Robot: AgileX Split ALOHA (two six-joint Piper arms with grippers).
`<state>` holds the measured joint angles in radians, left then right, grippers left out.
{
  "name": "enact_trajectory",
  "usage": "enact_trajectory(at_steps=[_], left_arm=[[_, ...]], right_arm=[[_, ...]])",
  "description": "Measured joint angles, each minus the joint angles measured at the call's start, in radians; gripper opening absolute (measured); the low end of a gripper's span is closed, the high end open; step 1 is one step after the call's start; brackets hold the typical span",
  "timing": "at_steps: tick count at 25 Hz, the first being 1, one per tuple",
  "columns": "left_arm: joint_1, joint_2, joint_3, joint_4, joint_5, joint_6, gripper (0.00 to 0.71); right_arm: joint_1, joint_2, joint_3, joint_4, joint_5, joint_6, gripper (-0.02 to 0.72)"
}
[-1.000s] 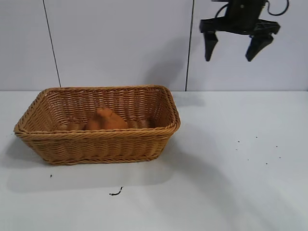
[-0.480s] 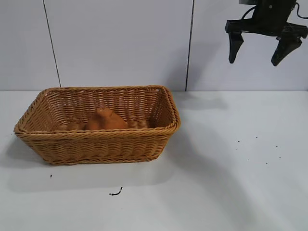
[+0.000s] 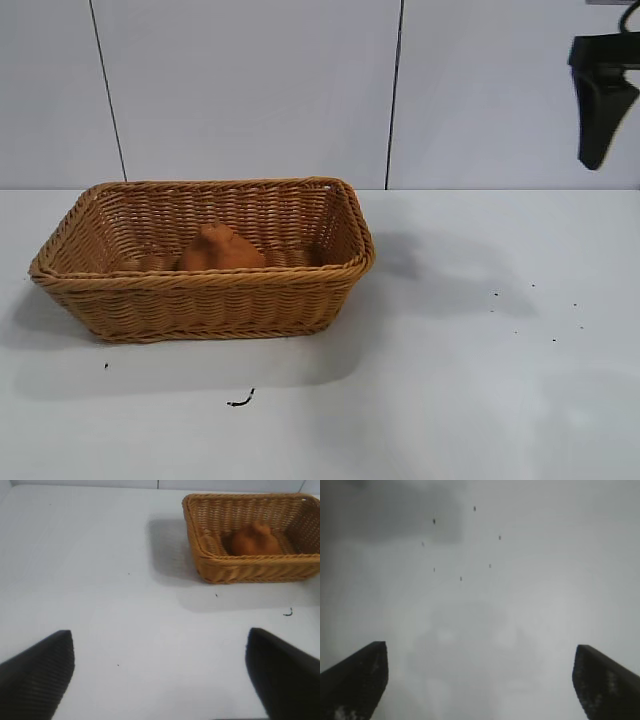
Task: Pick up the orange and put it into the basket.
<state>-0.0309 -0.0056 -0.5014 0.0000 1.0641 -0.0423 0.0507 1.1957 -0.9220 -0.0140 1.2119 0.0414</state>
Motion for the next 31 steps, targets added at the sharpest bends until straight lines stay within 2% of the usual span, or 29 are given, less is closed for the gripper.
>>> enact_trajectory(at_steps=[5, 9, 11, 25, 31], left_arm=[[0.0, 0.0, 0.0, 0.0, 0.0, 0.0, 0.666], [0.0, 0.0, 0.0, 0.0, 0.0, 0.0, 0.666], [0.0, 0.0, 0.0, 0.0, 0.0, 0.0, 0.666], [0.0, 0.0, 0.0, 0.0, 0.0, 0.0, 0.666], [0.0, 0.0, 0.0, 0.0, 0.0, 0.0, 0.666]], right_arm=[[0.0, -0.2, 0.161, 0.001, -0.064, -0.009, 0.694], [0.0, -0.419, 0.332, 0.008, -0.157, -0.041, 0.694], [0.0, -0.583, 0.42, 0.014, -0.174, -0.041, 0.694], [0.0, -1.174, 0.43, 0.023, -0.194, -0.048, 0.694], [0.0, -1.2, 0.43, 0.027, -0.193, -0.048, 0.694]])
